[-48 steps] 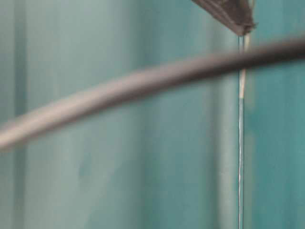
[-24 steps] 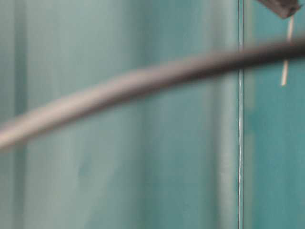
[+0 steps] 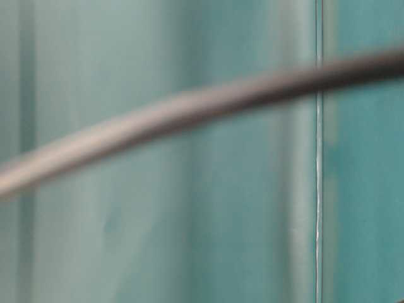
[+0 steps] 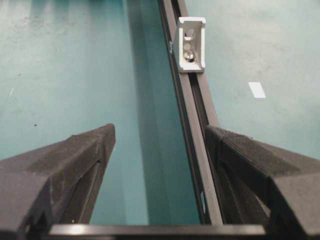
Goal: Insert the wire through the hole in the metal fitting marked with a red label.
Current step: 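Carry the wire left along the rail toward the white bracket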
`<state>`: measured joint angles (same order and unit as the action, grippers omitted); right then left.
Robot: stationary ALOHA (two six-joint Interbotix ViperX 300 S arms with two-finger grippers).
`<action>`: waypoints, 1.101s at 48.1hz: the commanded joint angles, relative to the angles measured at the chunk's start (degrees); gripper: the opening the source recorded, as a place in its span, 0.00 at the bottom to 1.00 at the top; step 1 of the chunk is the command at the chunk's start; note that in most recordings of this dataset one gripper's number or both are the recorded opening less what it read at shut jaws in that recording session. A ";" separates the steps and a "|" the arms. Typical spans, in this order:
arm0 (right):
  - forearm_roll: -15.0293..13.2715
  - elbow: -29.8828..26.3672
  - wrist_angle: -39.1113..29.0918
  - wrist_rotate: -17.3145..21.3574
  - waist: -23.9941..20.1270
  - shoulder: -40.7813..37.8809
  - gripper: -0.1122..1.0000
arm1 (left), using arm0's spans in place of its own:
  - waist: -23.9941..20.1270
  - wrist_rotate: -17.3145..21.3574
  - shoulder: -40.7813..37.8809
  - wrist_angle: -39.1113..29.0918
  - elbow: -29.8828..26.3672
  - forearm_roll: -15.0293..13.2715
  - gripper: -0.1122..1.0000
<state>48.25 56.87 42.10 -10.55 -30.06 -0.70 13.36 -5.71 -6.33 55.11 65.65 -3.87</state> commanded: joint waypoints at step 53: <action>2.90 -1.32 9.84 1.85 -5.63 -8.17 0.09 | 0.26 -0.09 -0.35 0.70 -0.62 -0.18 0.88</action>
<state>51.42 55.81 51.24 -8.88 -35.33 -9.49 13.45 -5.71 -7.12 55.28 65.57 -3.87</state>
